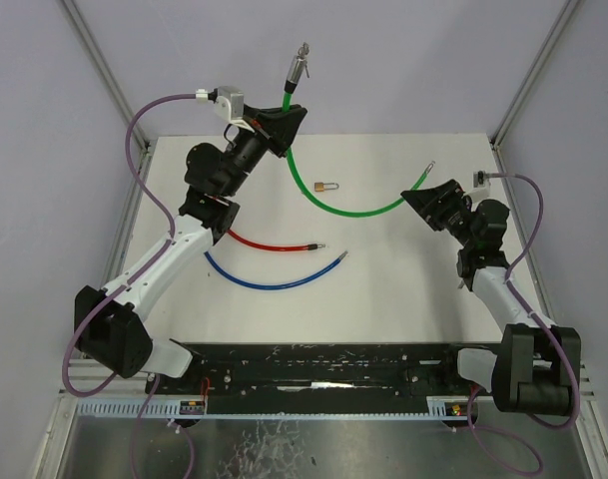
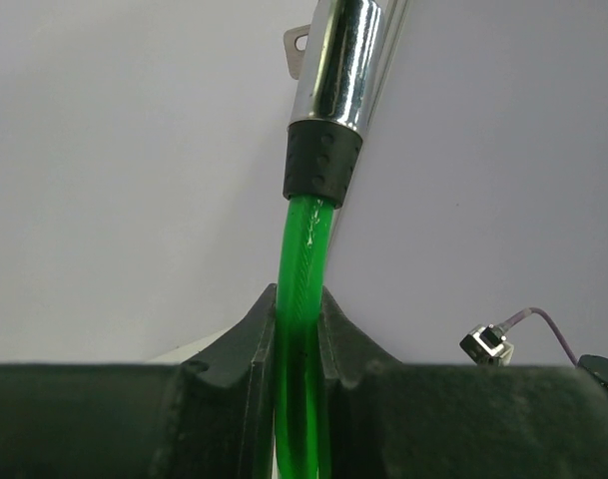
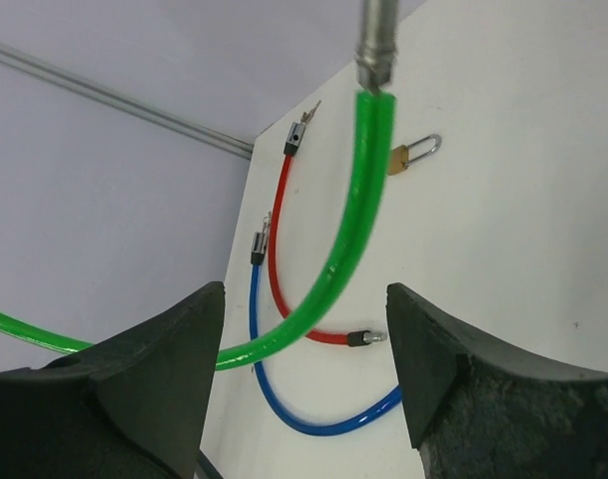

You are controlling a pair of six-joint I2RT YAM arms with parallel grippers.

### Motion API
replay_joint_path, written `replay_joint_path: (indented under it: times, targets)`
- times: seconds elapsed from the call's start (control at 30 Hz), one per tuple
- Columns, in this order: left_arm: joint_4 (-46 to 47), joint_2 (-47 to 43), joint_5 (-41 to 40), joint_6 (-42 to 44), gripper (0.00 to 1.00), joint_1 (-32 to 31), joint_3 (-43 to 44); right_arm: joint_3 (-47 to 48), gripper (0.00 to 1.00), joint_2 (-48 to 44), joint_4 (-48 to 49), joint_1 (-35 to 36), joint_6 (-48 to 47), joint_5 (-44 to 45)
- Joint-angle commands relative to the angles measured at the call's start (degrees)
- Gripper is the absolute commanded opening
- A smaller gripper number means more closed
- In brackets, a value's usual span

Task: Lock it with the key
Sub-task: Lock the lock at the center of the board.

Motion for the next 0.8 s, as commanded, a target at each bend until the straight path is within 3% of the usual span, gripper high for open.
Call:
replay_joint_path:
  times: [0.0, 0.23, 0.5, 0.63, 0.7, 0.77]
  targets:
    - [6.10, -1.97, 0.20, -1.82, 0.00, -0.19, 2.77, -0.48, 0.72, 0.53, 1.60, -0.26, 0.17, 2.88]
    - [7.62, -3.32, 3.53, -5.17, 0.01, -1.02, 0.78, -4.02, 0.72, 2.64, 13.25, -0.27, 4.78, 3.09]
    - [11.71, -3.23, 6.18, -10.23, 0.01, -1.73, -1.57, -4.19, 0.67, 2.97, 15.03, -0.27, 5.70, 2.42]
    - [12.10, -3.27, 6.64, -10.67, 0.00, -1.81, -2.32, -4.10, 0.44, 3.10, 16.33, -0.31, 7.05, 0.95]
    - [10.98, -3.44, 6.20, -9.19, 0.00, -1.75, -2.88, -3.66, 0.27, 2.40, 17.76, -0.30, 5.93, -0.65]
    - [8.53, -3.19, 6.22, -7.09, 0.00, -1.73, -3.09, -2.32, 0.03, 1.11, 17.39, -0.25, 2.26, -2.66]
